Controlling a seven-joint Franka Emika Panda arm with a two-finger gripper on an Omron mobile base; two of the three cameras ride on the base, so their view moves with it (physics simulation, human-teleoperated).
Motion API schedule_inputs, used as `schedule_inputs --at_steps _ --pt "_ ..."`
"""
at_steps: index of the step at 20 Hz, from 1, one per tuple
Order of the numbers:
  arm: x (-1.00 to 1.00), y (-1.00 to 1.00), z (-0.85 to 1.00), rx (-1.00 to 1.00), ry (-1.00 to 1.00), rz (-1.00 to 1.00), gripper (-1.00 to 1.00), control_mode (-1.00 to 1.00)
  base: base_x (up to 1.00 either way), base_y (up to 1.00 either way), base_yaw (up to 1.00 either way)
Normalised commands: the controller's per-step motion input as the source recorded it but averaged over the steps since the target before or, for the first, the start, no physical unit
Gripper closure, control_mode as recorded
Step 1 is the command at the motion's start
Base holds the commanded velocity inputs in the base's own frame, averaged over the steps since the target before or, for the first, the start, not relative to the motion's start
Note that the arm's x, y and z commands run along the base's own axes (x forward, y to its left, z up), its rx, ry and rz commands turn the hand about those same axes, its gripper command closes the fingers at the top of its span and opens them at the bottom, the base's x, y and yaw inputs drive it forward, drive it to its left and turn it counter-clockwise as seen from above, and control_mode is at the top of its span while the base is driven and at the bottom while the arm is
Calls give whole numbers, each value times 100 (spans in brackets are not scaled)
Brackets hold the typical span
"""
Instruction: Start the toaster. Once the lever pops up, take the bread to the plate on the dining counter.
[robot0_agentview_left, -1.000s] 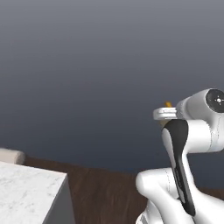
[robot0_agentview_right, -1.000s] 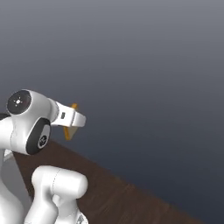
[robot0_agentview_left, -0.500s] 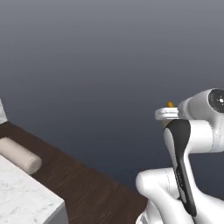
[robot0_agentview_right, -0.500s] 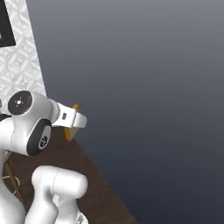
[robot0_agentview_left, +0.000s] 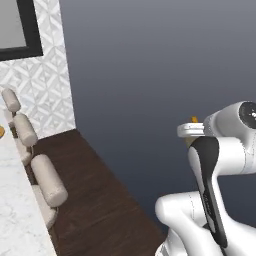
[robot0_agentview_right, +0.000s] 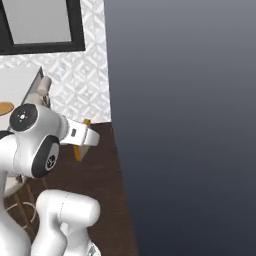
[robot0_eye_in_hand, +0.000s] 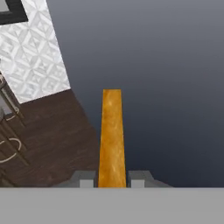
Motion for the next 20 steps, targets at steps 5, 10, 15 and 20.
schedule_inputs --at_steps 5,10,15,20 --pt "0 0 0 0 0 0 100 100 100 -30 45" --pt "0 0 0 0 0 0 100 100 100 -13 49" --pt "0 0 0 0 0 0 100 100 100 -18 54" --pt "0 0 0 0 0 0 100 100 100 -32 60"
